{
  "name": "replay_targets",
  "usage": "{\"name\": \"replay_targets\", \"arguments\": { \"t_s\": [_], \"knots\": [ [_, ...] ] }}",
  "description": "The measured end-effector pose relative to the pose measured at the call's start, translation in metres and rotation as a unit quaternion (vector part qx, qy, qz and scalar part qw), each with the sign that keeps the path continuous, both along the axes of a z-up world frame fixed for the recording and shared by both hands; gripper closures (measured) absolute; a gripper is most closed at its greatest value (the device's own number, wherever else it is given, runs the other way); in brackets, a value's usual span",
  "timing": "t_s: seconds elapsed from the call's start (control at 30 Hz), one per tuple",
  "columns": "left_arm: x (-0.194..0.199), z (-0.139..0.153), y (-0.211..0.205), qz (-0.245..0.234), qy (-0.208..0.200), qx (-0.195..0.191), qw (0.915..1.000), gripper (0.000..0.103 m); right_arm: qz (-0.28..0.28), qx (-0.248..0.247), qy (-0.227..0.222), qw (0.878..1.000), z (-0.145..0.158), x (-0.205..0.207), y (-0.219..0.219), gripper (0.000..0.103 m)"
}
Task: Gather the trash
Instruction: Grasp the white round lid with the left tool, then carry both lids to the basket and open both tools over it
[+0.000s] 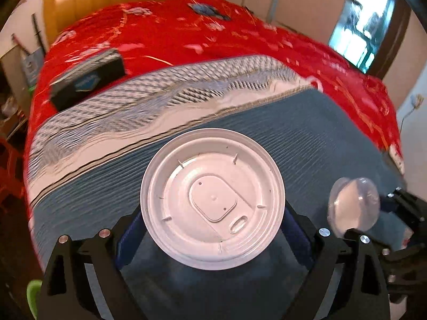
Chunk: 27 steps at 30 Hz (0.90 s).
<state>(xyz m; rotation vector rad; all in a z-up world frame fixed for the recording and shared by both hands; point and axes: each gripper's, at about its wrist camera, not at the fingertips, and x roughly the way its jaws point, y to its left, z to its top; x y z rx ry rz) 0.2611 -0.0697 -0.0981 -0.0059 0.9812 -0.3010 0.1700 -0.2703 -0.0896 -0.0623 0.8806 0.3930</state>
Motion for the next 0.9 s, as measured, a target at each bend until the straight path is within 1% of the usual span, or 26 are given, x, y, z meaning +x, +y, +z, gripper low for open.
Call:
{"name": "replay_targets", "arguments": {
  "t_s": [0.07, 0.2, 0.3, 0.37, 0.47, 0.57, 0.63, 0.73, 0.9],
  "knots": [
    [-0.020, 0.014, 0.015, 0.015, -0.015, 0.006, 0.9998, 0.015, 0.009, -0.002, -0.007, 1.000, 0.006, -0.011, 0.012, 0.041],
    [-0.068, 0.042, 0.058, 0.055, -0.045, 0.020, 0.9973, 0.015, 0.036, 0.011, -0.011, 0.999, 0.017, -0.034, 0.043, 0.041],
    [-0.108, 0.059, 0.095, 0.092, -0.069, 0.035, 0.9928, 0.015, 0.058, 0.018, -0.012, 0.998, 0.022, -0.049, 0.070, 0.041],
    [-0.136, 0.066, 0.123, 0.122, -0.081, 0.047, 0.9881, 0.015, 0.072, 0.022, -0.012, 0.997, 0.025, -0.057, 0.087, 0.041],
    [-0.171, 0.071, 0.163, 0.162, -0.086, 0.058, 0.9813, 0.015, 0.098, 0.026, -0.013, 0.995, 0.028, -0.071, 0.117, 0.041],
    [-0.200, 0.066, 0.199, 0.201, -0.081, 0.075, 0.9733, 0.015, 0.117, 0.028, -0.014, 0.993, 0.032, -0.080, 0.141, 0.041],
    [-0.215, 0.057, 0.221, 0.223, -0.070, 0.086, 0.9685, 0.014, 0.128, 0.029, -0.015, 0.991, 0.034, -0.086, 0.155, 0.041],
    [-0.230, 0.035, 0.252, 0.255, -0.040, 0.105, 0.9604, 0.014, 0.147, 0.031, -0.014, 0.989, 0.037, -0.094, 0.182, 0.041],
    [-0.242, 0.006, 0.285, 0.284, -0.002, 0.119, 0.9514, 0.013, 0.173, 0.029, -0.014, 0.984, 0.042, -0.107, 0.214, 0.041]
  ]
}}
